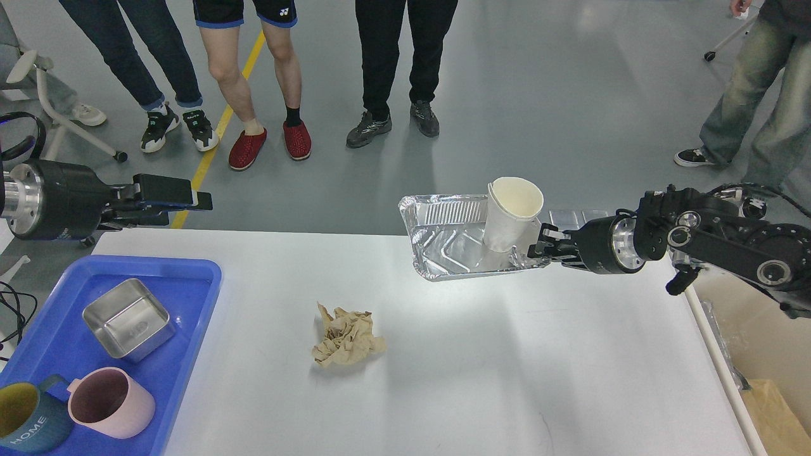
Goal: Tidy desktop
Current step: 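Release the cup and pull the left gripper back up, then reach the left gripper to the crumpled paper and grasp it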
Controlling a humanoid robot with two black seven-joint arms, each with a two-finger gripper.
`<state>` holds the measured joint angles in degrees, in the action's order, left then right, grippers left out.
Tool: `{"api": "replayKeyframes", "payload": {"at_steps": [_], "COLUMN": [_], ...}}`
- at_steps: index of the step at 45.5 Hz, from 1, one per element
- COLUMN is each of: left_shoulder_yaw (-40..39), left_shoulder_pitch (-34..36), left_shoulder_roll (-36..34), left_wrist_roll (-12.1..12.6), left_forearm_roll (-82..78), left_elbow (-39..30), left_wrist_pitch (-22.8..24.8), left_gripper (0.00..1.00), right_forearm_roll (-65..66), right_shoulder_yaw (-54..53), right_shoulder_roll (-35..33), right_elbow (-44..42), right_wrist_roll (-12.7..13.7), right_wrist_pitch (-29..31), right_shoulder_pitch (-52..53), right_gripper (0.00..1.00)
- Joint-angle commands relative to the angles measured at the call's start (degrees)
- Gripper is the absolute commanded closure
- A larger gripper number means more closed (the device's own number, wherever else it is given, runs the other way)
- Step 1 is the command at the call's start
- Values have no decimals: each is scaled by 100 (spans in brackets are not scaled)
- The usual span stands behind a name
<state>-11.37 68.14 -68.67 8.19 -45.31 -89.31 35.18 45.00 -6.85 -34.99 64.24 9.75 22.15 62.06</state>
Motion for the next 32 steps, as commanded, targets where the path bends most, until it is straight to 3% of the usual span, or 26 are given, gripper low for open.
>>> {"api": "replayKeyframes", "payload": {"at_steps": [1,13,22,29,32], "left_shoulder_yaw": [-15,-6,73,82,82], "left_shoulder_pitch": [-99,-187,-442,-775,-951], "left_shoulder_roll": [-49,100,776,1566,1787], "left_wrist_roll": [-1,34,288,736,754], "left_forearm_roll": [-4,-4,-57,-101,-144], "left_elbow": [-8,18,150,176,325], "left_wrist_pitch": [-2,-90,-503,-977,-1118], "left_gripper": [15,14,14,14,14], "right_forearm_roll": [0,0,0,0,0], "right_shoulder_yaw": [-1,-1,-1,-9,-9], "right_shoulder_roll": [-8,-16,1,-25,-34], "right_elbow": [0,0,0,0,0], "right_wrist_roll": [1,1,1,1,1], "right_wrist_pitch": [0,0,0,0,0], "right_shoulder_pitch": [-1,-10,-10,-27,-53], "right_gripper": [100,100,100,100,100]}}
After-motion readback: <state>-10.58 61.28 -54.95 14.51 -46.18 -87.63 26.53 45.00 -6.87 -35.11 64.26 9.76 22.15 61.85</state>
